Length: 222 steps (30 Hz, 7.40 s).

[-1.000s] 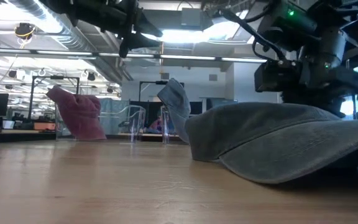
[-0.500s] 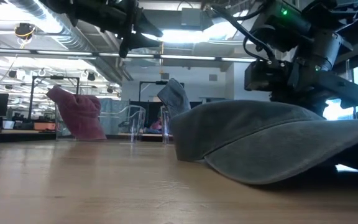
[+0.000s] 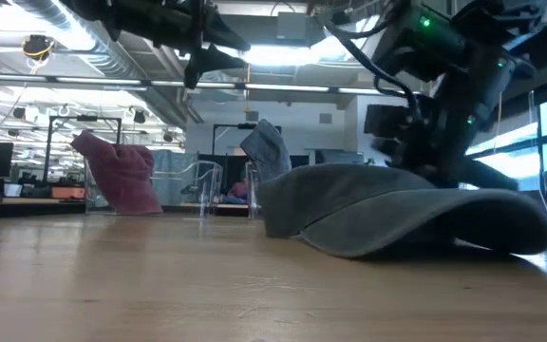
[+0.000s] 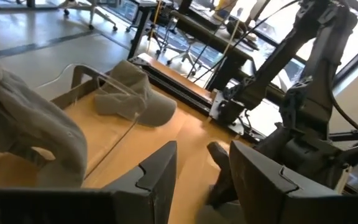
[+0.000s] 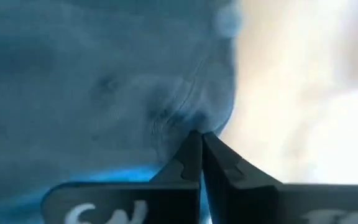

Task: Pick & Place hat
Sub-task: Put the gray cap into the right transparent bin

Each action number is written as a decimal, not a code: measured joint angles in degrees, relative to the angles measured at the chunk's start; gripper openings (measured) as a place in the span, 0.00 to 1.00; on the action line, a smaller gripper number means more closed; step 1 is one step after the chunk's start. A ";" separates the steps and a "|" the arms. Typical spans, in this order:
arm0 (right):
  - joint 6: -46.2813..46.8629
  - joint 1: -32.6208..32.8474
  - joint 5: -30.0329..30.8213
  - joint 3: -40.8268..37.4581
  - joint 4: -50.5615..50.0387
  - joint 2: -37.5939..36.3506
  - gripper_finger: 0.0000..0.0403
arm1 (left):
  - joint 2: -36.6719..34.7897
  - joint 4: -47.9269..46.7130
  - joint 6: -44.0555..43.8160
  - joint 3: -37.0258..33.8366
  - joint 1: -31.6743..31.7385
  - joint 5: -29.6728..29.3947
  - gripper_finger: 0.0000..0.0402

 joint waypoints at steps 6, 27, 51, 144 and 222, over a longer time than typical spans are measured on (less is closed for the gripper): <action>-15.93 -3.29 8.24 6.93 -3.38 -0.50 0.01 | -0.02 0.61 -2.78 0.00 0.00 0.67 0.36; -38.78 -8.05 9.71 31.11 -4.75 -0.82 0.00 | -0.02 1.31 -9.50 0.00 0.00 5.81 0.41; -39.60 -8.07 9.33 34.74 -4.38 -1.63 0.00 | -0.02 -8.78 13.75 0.00 -1.28 12.50 0.38; 5.43 -13.80 -2.72 33.47 -37.65 -22.72 0.43 | 37.63 3.45 -6.32 40.24 2.70 -8.34 0.06; 8.53 -13.78 -2.75 33.47 -40.67 -22.77 0.43 | 33.68 -31.34 2.64 40.22 8.61 -17.50 0.12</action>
